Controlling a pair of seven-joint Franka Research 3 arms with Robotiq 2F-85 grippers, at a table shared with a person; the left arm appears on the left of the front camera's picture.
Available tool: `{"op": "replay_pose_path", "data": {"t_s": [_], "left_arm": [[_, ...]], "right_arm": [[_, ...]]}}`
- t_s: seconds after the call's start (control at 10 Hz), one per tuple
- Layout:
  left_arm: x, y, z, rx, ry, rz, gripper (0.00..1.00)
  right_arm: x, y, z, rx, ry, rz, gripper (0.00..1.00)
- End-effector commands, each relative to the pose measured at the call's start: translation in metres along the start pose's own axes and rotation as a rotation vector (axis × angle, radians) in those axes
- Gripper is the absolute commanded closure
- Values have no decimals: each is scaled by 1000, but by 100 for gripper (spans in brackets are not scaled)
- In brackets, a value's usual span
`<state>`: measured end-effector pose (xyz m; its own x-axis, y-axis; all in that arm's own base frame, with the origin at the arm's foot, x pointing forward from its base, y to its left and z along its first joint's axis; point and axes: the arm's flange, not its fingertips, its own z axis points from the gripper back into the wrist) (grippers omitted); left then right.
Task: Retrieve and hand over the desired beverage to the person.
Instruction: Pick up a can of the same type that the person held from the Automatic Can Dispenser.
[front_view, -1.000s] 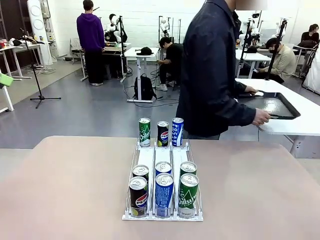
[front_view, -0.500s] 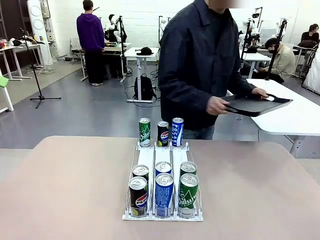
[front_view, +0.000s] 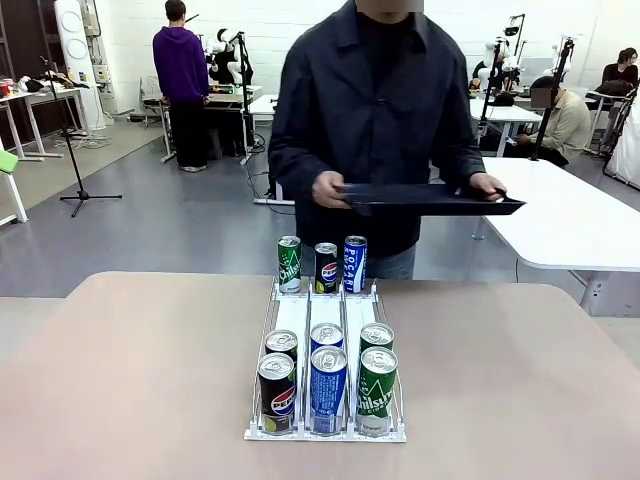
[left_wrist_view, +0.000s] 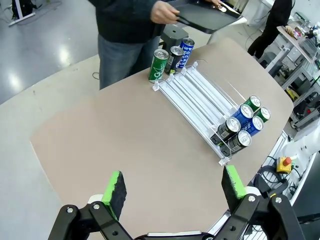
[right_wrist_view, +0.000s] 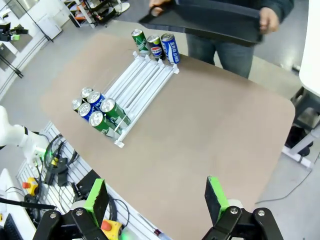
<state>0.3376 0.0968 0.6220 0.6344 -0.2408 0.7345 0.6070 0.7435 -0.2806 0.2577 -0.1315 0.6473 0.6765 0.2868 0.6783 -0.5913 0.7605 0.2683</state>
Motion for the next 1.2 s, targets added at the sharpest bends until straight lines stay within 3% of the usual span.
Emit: {"op": "replay_pose_path", "data": {"t_s": [0.0,1.1], "left_arm": [[0,2,0,-12,-6,-11,0],[0,2,0,-12,-6,-11,0]], "right_arm": [[2,0,-1,20,-11,9,0],[2,0,-1,20,-11,9,0]]}}
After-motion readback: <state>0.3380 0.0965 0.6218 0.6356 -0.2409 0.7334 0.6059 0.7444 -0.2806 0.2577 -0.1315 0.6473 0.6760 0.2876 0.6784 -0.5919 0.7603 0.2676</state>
